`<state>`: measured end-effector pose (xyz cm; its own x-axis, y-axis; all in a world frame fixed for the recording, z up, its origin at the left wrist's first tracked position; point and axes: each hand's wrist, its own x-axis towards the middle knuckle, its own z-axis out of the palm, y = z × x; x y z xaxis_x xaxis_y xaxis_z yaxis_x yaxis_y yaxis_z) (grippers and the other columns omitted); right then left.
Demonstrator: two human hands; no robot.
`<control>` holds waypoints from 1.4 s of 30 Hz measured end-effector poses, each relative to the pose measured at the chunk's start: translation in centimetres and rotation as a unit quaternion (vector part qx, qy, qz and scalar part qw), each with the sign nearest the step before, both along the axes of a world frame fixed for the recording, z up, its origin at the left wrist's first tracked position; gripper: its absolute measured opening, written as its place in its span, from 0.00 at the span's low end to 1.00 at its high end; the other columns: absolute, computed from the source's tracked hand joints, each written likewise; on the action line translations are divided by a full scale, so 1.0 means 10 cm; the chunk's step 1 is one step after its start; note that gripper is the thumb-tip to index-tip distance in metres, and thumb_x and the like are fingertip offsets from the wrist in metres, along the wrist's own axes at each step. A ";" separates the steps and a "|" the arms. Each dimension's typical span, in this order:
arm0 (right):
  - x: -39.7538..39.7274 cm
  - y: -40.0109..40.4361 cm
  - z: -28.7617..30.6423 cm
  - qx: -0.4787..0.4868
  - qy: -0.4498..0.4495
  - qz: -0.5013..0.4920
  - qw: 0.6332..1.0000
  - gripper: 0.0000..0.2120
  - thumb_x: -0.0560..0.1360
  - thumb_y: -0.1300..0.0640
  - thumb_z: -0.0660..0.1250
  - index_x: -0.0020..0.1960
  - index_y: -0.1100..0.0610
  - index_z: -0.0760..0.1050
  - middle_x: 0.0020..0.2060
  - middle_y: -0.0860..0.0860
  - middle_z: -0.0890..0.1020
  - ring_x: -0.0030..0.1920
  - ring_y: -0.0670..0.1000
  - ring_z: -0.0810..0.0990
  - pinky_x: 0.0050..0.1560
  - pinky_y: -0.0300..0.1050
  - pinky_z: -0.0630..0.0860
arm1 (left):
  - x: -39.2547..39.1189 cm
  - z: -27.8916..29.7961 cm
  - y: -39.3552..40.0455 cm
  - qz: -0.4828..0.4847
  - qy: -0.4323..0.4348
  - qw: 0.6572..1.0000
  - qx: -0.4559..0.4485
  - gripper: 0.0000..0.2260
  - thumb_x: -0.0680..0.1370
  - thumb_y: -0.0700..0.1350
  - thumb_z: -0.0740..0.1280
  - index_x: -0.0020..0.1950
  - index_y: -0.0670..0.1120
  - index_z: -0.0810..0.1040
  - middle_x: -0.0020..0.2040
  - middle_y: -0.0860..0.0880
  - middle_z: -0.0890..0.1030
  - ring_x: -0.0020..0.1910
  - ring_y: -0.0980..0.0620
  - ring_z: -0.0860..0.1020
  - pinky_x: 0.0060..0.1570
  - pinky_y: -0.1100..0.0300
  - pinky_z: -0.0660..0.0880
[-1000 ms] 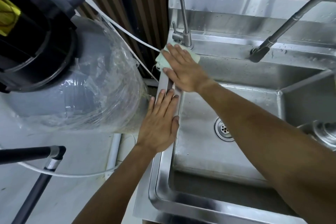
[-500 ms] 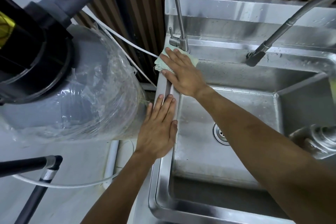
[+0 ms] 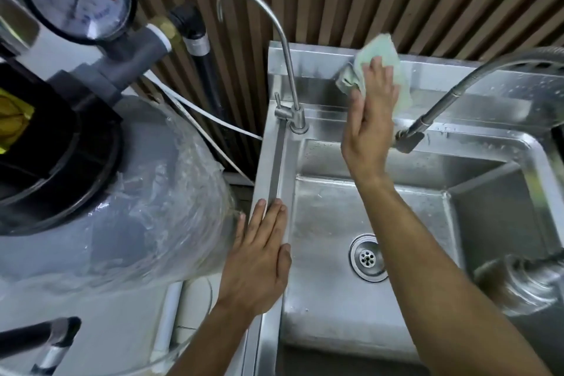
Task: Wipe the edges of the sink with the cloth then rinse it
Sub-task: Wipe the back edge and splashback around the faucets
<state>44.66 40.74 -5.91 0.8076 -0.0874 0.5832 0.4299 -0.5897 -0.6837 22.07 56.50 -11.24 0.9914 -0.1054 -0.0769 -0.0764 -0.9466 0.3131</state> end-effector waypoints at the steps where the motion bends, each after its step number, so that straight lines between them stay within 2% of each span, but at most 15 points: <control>1: 0.22 0.08 0.01 -0.128 -0.012 0.049 0.990 0.21 0.88 0.53 0.56 0.79 0.57 0.66 0.80 0.51 0.64 0.82 0.58 0.57 0.83 0.53 0.50 | 0.00 0.00 0.00 0.000 -0.006 1.000 -0.002 0.27 0.85 0.51 0.49 0.85 0.46 0.53 0.85 0.52 0.49 0.84 0.50 0.43 0.81 0.43 0.48; 3: 0.54 0.19 -0.05 -0.347 -0.018 0.096 0.933 0.24 0.87 0.51 0.55 0.81 0.57 0.62 0.81 0.56 0.60 0.82 0.64 0.54 0.82 0.61 0.49 | -0.01 -0.01 0.00 0.007 -0.014 1.000 -0.007 0.27 0.85 0.51 0.51 0.84 0.46 0.55 0.85 0.52 0.51 0.84 0.50 0.45 0.81 0.43 0.48; 4: 0.63 0.19 -0.11 -0.405 -0.029 0.095 0.909 0.25 0.87 0.50 0.54 0.82 0.57 0.59 0.82 0.57 0.58 0.82 0.64 0.53 0.82 0.61 0.48 | -0.02 0.00 0.00 0.012 -0.013 1.000 -0.012 0.27 0.85 0.51 0.52 0.84 0.46 0.57 0.85 0.52 0.53 0.84 0.50 0.46 0.81 0.43 0.48; 8: 0.79 0.12 -0.10 -0.457 -0.118 0.076 0.878 0.28 0.86 0.45 0.54 0.83 0.56 0.58 0.82 0.56 0.60 0.81 0.63 0.57 0.82 0.55 0.45 | 0.21 0.07 -0.04 0.018 -0.035 0.999 -0.005 0.23 0.82 0.49 0.56 0.76 0.45 0.69 0.76 0.47 0.71 0.77 0.42 0.66 0.81 0.44 0.52; 9: 0.88 0.10 -0.04 -0.481 -0.137 0.083 0.862 0.30 0.86 0.42 0.53 0.83 0.55 0.56 0.82 0.56 0.59 0.81 0.62 0.56 0.83 0.55 0.46 | 0.35 0.09 -0.05 0.018 -0.041 0.999 0.000 0.22 0.82 0.49 0.55 0.75 0.45 0.70 0.75 0.45 0.71 0.76 0.41 0.67 0.81 0.44 0.53; 11: 1.05 0.04 0.07 -0.536 -0.166 0.114 0.819 0.34 0.85 0.37 0.49 0.84 0.56 0.50 0.83 0.57 0.55 0.83 0.61 0.52 0.83 0.55 0.46 | 0.59 0.09 -0.04 0.012 -0.016 1.000 0.015 0.26 0.84 0.50 0.51 0.82 0.44 0.61 0.83 0.44 0.59 0.83 0.41 0.53 0.82 0.42 0.49; 13: 1.15 -0.03 0.07 -0.582 -0.192 0.150 0.776 0.36 0.85 0.36 0.45 0.84 0.57 0.45 0.83 0.58 0.51 0.83 0.59 0.49 0.83 0.56 0.46 | 0.69 0.01 -0.03 0.015 -0.002 0.999 0.035 0.28 0.85 0.52 0.47 0.85 0.45 0.49 0.85 0.47 0.45 0.84 0.46 0.39 0.81 0.42 0.44; 17: 1.18 -0.32 0.02 -0.642 -0.247 0.190 0.700 0.31 0.87 0.44 0.44 0.84 0.56 0.42 0.84 0.56 0.48 0.83 0.59 0.48 0.83 0.58 0.48 | 0.66 -0.06 -0.02 0.016 -0.009 1.000 0.018 0.28 0.85 0.53 0.44 0.85 0.46 0.51 0.85 0.49 0.49 0.84 0.48 0.42 0.82 0.42 0.46; 21: 1.13 -0.59 0.14 -0.677 -0.260 0.167 0.668 0.29 0.87 0.46 0.46 0.85 0.54 0.43 0.84 0.55 0.49 0.83 0.59 0.50 0.83 0.56 0.52 | 0.67 -0.03 -0.01 0.013 -0.002 1.000 0.028 0.28 0.84 0.53 0.42 0.85 0.46 0.48 0.85 0.50 0.46 0.84 0.48 0.40 0.82 0.43 0.45; 26: 1.37 -0.20 0.28 -0.738 -0.366 0.167 0.541 0.31 0.87 0.44 0.47 0.84 0.57 0.43 0.83 0.57 0.51 0.83 0.59 0.51 0.83 0.55 0.52 | 0.67 -0.03 -0.03 0.024 -0.001 0.999 0.034 0.28 0.85 0.52 0.44 0.85 0.46 0.48 0.85 0.49 0.46 0.84 0.47 0.40 0.82 0.42 0.45; 30: 1.37 0.17 0.23 -0.741 -0.401 0.179 0.508 0.28 0.86 0.54 0.41 0.84 0.61 0.43 0.83 0.59 0.52 0.82 0.62 0.54 0.82 0.57 0.52 | 0.67 -0.02 -0.06 0.023 0.001 0.998 0.056 0.28 0.85 0.53 0.44 0.85 0.46 0.48 0.85 0.49 0.46 0.84 0.47 0.40 0.81 0.41 0.46; 34: 1.28 0.30 0.28 -0.740 -0.397 0.191 0.509 0.31 0.81 0.58 0.33 0.83 0.59 0.48 0.82 0.58 0.58 0.82 0.62 0.57 0.82 0.59 0.53 | 0.67 -0.01 -0.07 0.025 0.008 0.997 0.068 0.28 0.85 0.54 0.42 0.85 0.47 0.48 0.85 0.50 0.46 0.84 0.48 0.40 0.82 0.42 0.45; 36: 1.25 0.28 0.27 -0.721 -0.386 0.182 0.546 0.29 0.84 0.54 0.34 0.83 0.55 0.51 0.82 0.56 0.60 0.81 0.61 0.59 0.81 0.61 0.56 | 0.66 -0.01 -0.07 0.028 0.010 0.997 0.071 0.28 0.85 0.54 0.41 0.85 0.47 0.47 0.85 0.51 0.45 0.84 0.48 0.39 0.82 0.43 0.43; 40: 1.07 -0.10 -0.04 -0.590 -0.287 0.062 0.752 0.25 0.88 0.45 0.50 0.82 0.52 0.60 0.79 0.54 0.66 0.79 0.59 0.66 0.77 0.64 0.64 | 0.65 0.03 -0.05 0.020 0.010 0.997 0.067 0.29 0.84 0.54 0.39 0.85 0.48 0.46 0.85 0.52 0.43 0.83 0.50 0.37 0.82 0.46 0.39; 42: 0.92 -0.32 -0.24 -0.511 -0.210 -0.027 0.833 0.26 0.87 0.44 0.54 0.82 0.51 0.59 0.80 0.56 0.65 0.79 0.60 0.64 0.78 0.63 0.62 | 0.66 0.03 -0.04 0.020 0.009 0.998 0.061 0.29 0.84 0.55 0.39 0.85 0.48 0.46 0.85 0.52 0.44 0.83 0.49 0.37 0.82 0.45 0.40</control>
